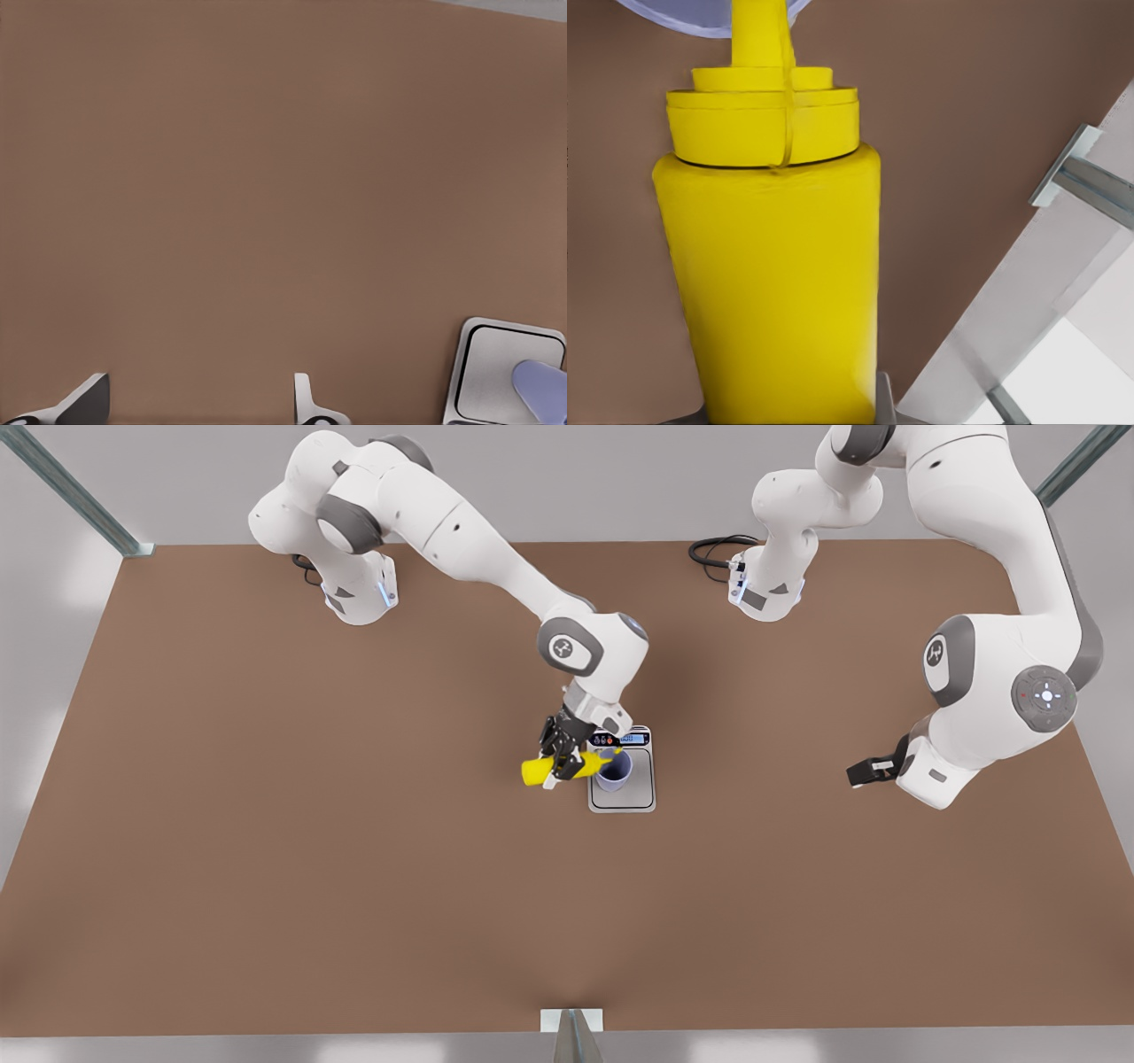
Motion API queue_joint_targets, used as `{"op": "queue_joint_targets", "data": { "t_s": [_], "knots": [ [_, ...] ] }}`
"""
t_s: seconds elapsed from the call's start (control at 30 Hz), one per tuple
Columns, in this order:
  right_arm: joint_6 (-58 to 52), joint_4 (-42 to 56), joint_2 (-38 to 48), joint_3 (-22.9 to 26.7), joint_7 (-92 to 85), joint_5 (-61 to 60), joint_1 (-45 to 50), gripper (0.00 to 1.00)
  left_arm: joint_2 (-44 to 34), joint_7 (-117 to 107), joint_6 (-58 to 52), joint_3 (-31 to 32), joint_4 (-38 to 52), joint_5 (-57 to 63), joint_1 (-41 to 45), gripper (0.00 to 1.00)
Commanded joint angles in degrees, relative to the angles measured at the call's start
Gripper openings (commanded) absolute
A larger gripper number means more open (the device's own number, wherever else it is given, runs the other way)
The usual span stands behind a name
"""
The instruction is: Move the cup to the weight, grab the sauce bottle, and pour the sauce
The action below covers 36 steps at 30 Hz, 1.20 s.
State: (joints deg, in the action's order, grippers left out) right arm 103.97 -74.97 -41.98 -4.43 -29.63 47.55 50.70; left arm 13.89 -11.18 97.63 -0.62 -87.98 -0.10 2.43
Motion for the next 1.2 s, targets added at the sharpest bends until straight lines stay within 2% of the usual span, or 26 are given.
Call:
{"op": "queue_joint_targets", "data": {
  "t_s": [0.0, 0.1, 0.3, 0.47, 0.57, 0.73, 0.97, 1.17],
  "knots": [
    [0.0, 0.0, 0.1, 0.0, 0.0, -0.5, -0.5, 0.58, 0.0, 0.0, -0.1, 0.0, 0.0, 0.0, 0.0, 1.0],
    [0.1, 0.9, 0.9, 0.1, 0.0, -8.6, -3.7, 0.58, 0.2, 0.1, 0.0, 0.0, -0.1, 0.0, -0.1, 1.0],
    [2.2, 1.1, 5.1, 0.1, -10.8, -36.4, -18.4, 0.59, 0.5, 0.1, 0.0, 0.0, -0.1, 0.0, -0.1, 1.0],
    [6.2, -2.5, 7.5, 0.2, -38.7, -56.1, -31.6, 0.59, 0.6, 0.1, 0.0, 0.0, -0.1, 0.0, -0.1, 1.0],
    [6.4, -5.5, 7.4, 0.2, -59.2, -69.3, -38.5, 0.59, 0.6, 0.1, 0.0, 0.0, 0.0, 0.0, -0.1, 1.0],
    [5.4, -12.2, 5.2, 0.2, -82.9, -90.5, -48.2, 0.59, 0.6, -0.4, -0.1, 0.0, 0.0, 0.0, 0.0, 1.0],
    [-3.2, -12.0, -6.2, -0.3, -102.2, -108.3, -55.3, 0.59, 1.1, -0.3, 0.1, 0.0, 0.0, 0.0, 0.0, 1.0],
    [-3.6, -11.2, -8.6, -0.1, -104.5, -110.7, -55.4, 0.59, 1.2, -0.7, 0.2, 0.0, 0.1, 0.0, -0.1, 1.0]
  ]
}}
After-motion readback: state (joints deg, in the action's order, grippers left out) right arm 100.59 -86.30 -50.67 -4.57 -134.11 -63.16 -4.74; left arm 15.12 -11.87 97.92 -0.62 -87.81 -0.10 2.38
